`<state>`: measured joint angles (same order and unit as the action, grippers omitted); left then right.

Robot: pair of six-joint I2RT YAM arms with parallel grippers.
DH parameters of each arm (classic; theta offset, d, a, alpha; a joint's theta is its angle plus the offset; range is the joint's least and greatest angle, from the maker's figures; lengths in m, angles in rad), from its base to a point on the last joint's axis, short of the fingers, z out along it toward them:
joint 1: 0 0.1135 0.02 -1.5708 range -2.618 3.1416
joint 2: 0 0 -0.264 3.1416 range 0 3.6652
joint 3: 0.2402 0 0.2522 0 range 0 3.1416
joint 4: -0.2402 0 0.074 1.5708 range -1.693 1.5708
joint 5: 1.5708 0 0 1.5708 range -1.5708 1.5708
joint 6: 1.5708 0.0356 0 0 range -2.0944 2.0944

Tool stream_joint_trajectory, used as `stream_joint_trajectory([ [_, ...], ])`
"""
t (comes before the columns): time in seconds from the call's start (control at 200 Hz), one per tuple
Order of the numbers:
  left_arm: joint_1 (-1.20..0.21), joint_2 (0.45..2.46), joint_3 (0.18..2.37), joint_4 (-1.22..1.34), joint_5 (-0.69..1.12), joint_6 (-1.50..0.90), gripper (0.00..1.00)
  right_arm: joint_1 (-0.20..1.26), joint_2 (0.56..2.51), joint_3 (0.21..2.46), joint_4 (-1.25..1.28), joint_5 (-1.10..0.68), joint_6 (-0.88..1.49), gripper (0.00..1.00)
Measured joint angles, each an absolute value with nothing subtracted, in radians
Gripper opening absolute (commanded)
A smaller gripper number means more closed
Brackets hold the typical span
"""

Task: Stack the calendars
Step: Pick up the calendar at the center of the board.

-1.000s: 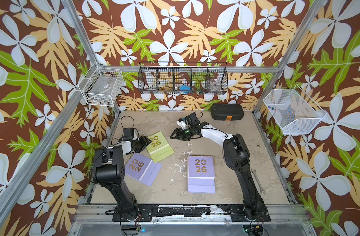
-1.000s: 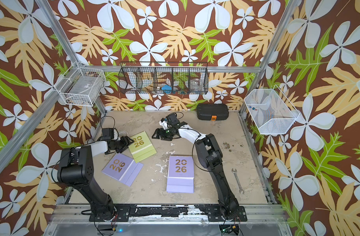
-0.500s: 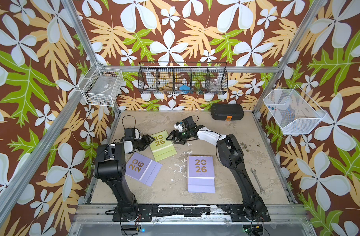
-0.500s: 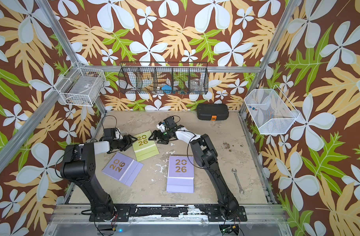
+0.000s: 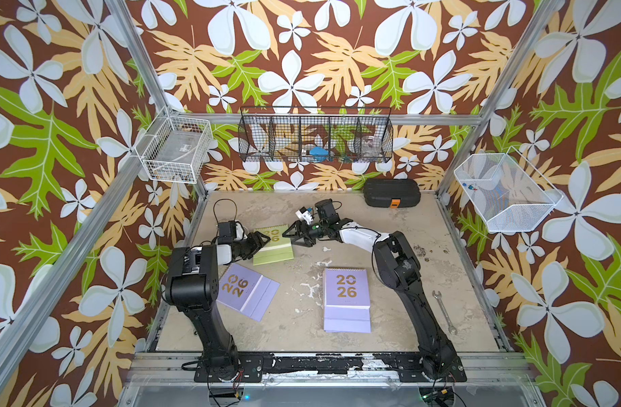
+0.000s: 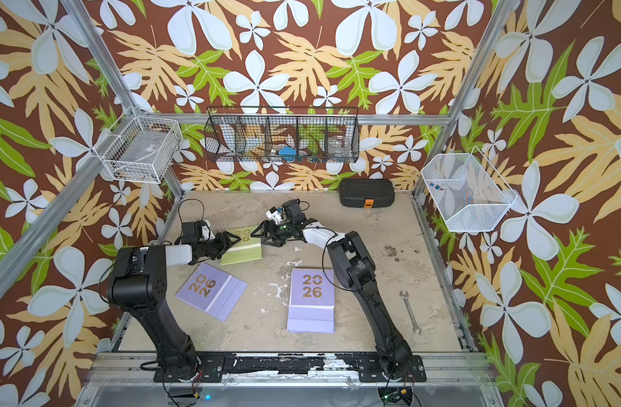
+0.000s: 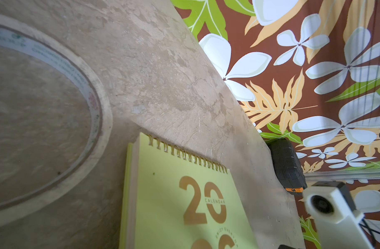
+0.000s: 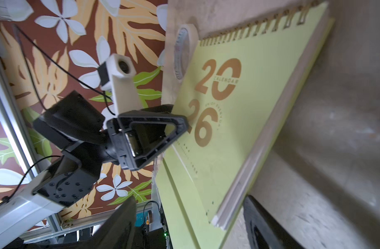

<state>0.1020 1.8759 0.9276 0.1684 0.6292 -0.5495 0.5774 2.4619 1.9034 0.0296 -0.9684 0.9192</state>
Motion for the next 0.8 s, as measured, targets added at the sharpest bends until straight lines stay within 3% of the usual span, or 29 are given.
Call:
stream_joint_trajectory([
  [0.065,0.102,1.876,0.928,0.169,0.629,-0.551,0.68,0.576,2.457,1.895,0.073,-0.970,0.946,0.73],
  [0.295,0.102,1.868,0.929,0.138,0.629,-0.580,0.53,0.575,2.457,1.870,0.093,-0.957,0.990,0.72],
  [0.631,0.102,1.806,0.887,0.191,0.730,-0.712,0.09,0.550,2.388,1.772,0.135,-0.944,0.991,0.72],
  [0.736,0.101,1.794,0.870,0.244,0.736,-0.768,0.00,0.540,2.358,1.743,0.160,-0.946,0.991,0.74],
  [0.801,0.101,1.785,0.860,0.266,0.742,-0.816,0.00,0.529,2.334,1.711,0.166,-0.946,0.990,0.76],
])
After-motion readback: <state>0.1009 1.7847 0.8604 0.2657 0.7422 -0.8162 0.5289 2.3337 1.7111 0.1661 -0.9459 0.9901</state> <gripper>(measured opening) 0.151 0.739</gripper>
